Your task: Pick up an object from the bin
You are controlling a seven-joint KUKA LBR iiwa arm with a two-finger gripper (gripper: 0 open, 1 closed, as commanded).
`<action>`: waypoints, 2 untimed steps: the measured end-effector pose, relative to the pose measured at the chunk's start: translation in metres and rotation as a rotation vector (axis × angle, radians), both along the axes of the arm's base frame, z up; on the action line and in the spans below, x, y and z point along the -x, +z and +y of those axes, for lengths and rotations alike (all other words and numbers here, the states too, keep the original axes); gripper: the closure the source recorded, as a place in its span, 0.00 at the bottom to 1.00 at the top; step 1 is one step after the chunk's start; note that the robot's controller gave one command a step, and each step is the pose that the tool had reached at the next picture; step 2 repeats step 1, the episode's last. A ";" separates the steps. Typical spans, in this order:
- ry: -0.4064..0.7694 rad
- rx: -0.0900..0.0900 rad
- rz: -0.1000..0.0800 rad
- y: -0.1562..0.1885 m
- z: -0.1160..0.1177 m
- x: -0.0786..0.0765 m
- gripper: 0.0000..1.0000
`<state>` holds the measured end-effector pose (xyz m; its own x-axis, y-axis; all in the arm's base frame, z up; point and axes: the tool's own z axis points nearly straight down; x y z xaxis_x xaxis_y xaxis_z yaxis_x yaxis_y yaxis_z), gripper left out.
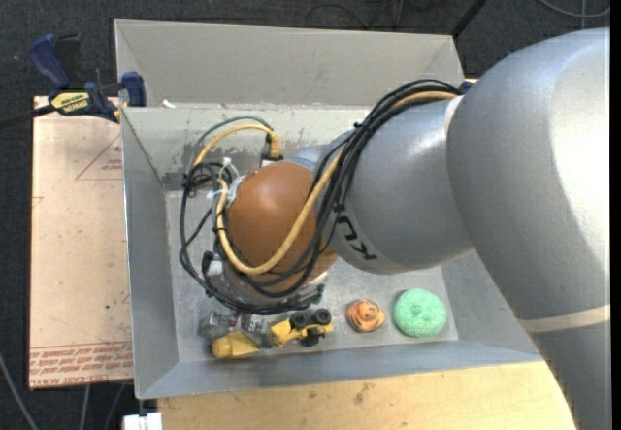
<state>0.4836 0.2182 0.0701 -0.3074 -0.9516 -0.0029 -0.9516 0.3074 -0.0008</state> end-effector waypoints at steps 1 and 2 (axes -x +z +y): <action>-0.011 0.002 0.008 0.050 -0.008 -0.002 1.00; -0.011 0.002 0.008 0.050 -0.008 -0.002 1.00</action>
Offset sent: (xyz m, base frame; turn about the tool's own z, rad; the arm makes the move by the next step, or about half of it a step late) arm 0.0102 -0.0254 0.0079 0.0075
